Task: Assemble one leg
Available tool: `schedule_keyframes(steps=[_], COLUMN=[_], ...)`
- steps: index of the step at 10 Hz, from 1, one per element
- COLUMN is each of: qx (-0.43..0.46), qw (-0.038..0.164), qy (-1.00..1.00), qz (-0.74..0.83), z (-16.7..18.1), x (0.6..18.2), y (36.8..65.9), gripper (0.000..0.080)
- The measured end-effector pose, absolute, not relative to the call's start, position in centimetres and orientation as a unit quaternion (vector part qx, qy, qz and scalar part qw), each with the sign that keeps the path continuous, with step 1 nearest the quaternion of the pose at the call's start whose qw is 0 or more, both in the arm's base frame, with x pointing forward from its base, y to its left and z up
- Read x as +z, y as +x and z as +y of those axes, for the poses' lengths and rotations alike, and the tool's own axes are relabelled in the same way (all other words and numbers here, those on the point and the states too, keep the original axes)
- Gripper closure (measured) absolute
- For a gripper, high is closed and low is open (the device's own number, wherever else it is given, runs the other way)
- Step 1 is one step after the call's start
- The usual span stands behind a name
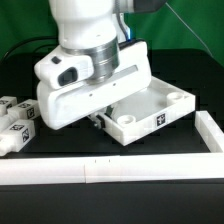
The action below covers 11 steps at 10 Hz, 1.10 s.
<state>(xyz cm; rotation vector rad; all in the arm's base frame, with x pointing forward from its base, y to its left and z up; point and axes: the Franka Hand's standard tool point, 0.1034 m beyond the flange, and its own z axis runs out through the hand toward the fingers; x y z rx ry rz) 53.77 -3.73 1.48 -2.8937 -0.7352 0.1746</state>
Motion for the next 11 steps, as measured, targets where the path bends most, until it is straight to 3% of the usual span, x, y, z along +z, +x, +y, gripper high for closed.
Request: schedule_keyframes(steps=[4,5,7,9,11], qx=[0.058,0.049,0.051,0.052,0.052], qw=[0.073,0.063,0.062,0.084,0.084], qy=[-0.969,-0.981,-0.993,-0.994,-0.994], qz=[-0.230,-0.175,-0.086,-0.053,-0.055], z=[-3.7,-3.8,-3.8,-4.6,-4.4], x=[1.3,1.3,1.0,1.1,1.0], y=[53.8,54.2,55.3,57.0,56.8], gripper=[0.0744,0.0744,0.0744,0.0744,0.0744])
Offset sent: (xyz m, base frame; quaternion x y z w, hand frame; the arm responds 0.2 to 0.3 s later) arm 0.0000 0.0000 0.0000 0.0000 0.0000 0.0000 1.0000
